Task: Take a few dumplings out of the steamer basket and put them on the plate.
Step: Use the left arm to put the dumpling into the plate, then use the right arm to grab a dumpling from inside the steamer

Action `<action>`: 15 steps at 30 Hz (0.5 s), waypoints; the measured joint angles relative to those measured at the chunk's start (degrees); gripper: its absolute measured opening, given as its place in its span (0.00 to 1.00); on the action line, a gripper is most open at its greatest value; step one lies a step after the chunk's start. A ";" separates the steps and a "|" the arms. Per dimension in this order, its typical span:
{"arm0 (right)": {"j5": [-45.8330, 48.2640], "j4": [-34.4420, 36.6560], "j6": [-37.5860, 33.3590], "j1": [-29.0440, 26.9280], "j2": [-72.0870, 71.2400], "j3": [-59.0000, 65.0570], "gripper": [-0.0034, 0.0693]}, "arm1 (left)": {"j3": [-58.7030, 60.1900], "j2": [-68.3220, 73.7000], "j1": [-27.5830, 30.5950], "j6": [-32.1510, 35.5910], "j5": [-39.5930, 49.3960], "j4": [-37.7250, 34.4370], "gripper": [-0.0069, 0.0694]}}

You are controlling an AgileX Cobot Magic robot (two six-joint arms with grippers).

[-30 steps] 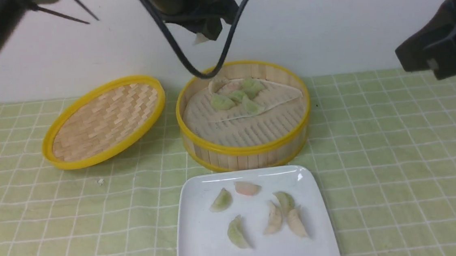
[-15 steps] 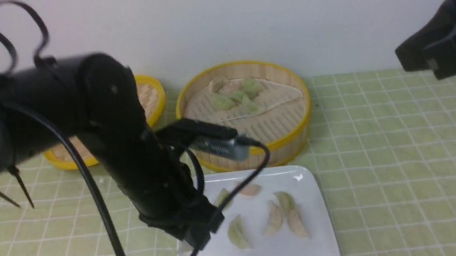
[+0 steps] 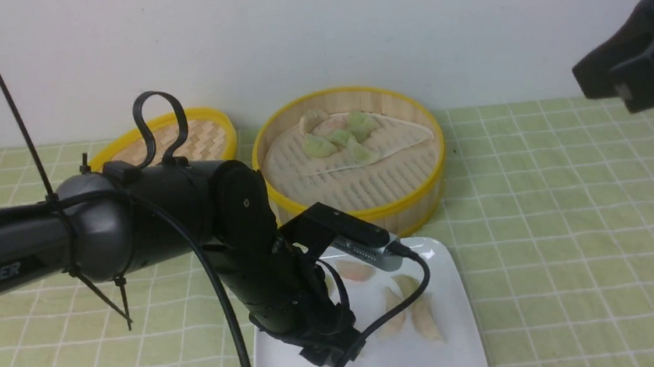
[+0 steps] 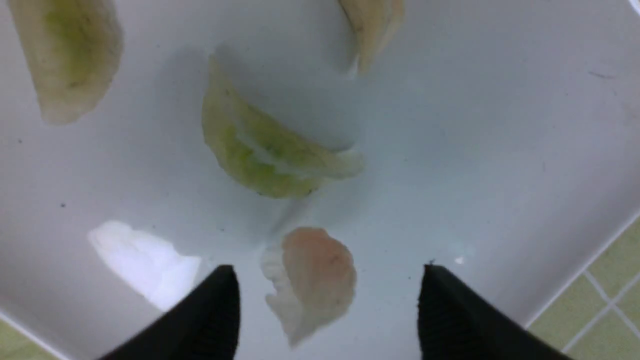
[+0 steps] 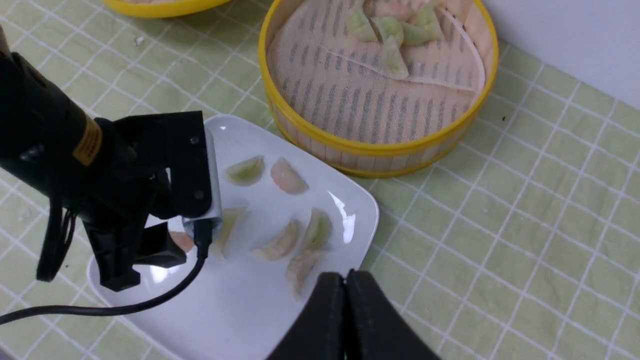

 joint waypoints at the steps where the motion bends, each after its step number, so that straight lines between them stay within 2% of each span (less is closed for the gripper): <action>1: 0.00 -0.72 0.00 0.00 0.00 0.00 0.03 | -0.06 0.00 0.00 -0.12 0.00 0.00 0.75; 4: 0.00 -3.26 1.22 0.00 0.12 0.00 0.03 | -1.24 0.00 0.00 -2.51 1.89 0.26 0.79; 6: 0.00 -5.31 2.34 0.00 0.79 0.00 0.03 | -3.02 -0.12 0.25 -4.90 4.75 1.08 0.75; 9: 0.00 -7.04 3.11 -0.47 2.64 -0.04 0.03 | -5.95 -1.01 1.12 -8.47 9.45 3.79 0.60; 12: -0.92 -5.84 2.84 -4.67 7.62 -0.18 0.03 | -9.74 -5.20 3.68 -12.72 16.88 10.32 0.23; 13: -1.05 -5.62 2.54 -4.67 7.97 -0.25 0.03 | -10.03 -5.90 3.84 -13.01 17.21 10.61 0.20; 15: -2.80 -0.98 -0.97 -9.88 13.18 -2.13 0.03 | -10.85 -10.92 5.84 -14.18 20.33 12.89 0.11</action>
